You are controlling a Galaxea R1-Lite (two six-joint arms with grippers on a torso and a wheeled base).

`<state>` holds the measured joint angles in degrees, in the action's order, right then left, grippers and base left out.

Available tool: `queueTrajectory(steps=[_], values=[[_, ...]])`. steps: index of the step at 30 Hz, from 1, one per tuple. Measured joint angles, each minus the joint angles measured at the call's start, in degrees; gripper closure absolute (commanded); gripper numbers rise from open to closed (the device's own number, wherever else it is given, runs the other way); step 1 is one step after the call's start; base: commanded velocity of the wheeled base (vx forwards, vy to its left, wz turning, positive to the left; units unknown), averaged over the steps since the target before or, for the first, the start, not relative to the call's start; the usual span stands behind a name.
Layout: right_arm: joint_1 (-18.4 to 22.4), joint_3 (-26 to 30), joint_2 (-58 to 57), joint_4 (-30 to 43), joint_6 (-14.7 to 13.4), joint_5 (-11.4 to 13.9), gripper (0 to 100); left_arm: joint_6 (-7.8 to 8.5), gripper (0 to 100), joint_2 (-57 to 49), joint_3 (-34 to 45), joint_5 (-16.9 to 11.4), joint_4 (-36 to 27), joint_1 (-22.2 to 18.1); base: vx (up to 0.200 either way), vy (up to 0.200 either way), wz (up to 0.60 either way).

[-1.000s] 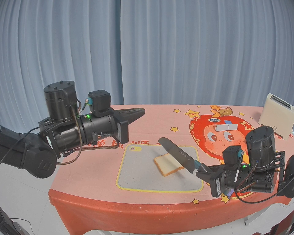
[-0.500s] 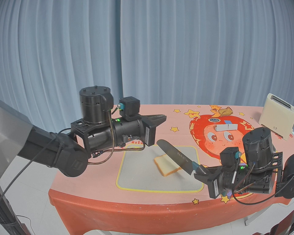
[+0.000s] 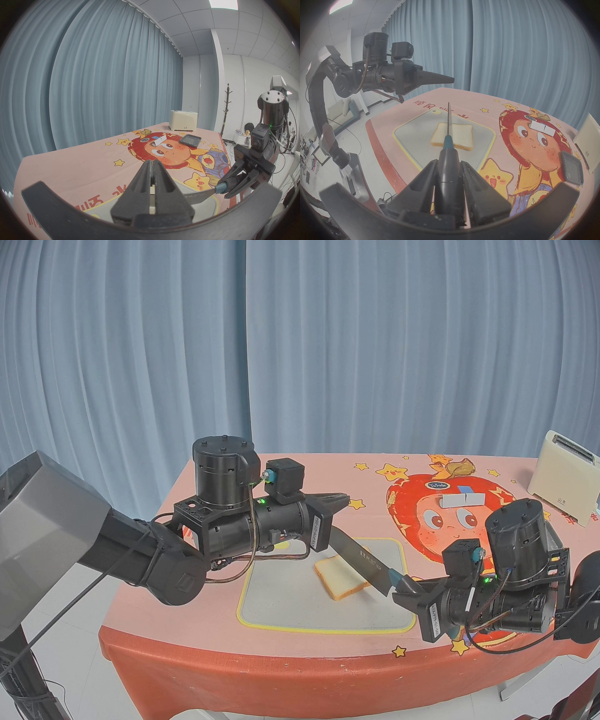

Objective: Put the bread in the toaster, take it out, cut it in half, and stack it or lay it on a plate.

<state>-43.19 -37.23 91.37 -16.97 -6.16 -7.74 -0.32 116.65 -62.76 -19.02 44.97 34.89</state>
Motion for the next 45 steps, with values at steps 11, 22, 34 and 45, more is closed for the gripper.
queueTrajectory(steps=[11, 22, 34, 45], values=[[0.22, -0.56, 1.07, 0.02, 0.00, -0.09, 100, -0.04, 100, 3.25, -1.00, -0.06, 1.41, 0.69, 0.000, 0.000, 0.00], [0.23, -0.44, 1.35, -0.02, 0.00, -0.09, 100, -0.04, 100, 6.08, -1.60, 0.02, 1.61, 0.85, 0.000, 0.000, 0.00], [0.41, -0.39, 1.49, 0.00, -0.07, -0.06, 100, -0.12, 100, 7.16, -0.83, -0.02, 4.51, 1.02, 0.000, 0.000, 0.00], [0.45, -1.07, 2.16, -0.05, -0.41, -0.09, 100, -0.20, 100, 7.17, 2.23, -0.27, 9.28, 2.21, 0.000, 0.000, 0.00]])
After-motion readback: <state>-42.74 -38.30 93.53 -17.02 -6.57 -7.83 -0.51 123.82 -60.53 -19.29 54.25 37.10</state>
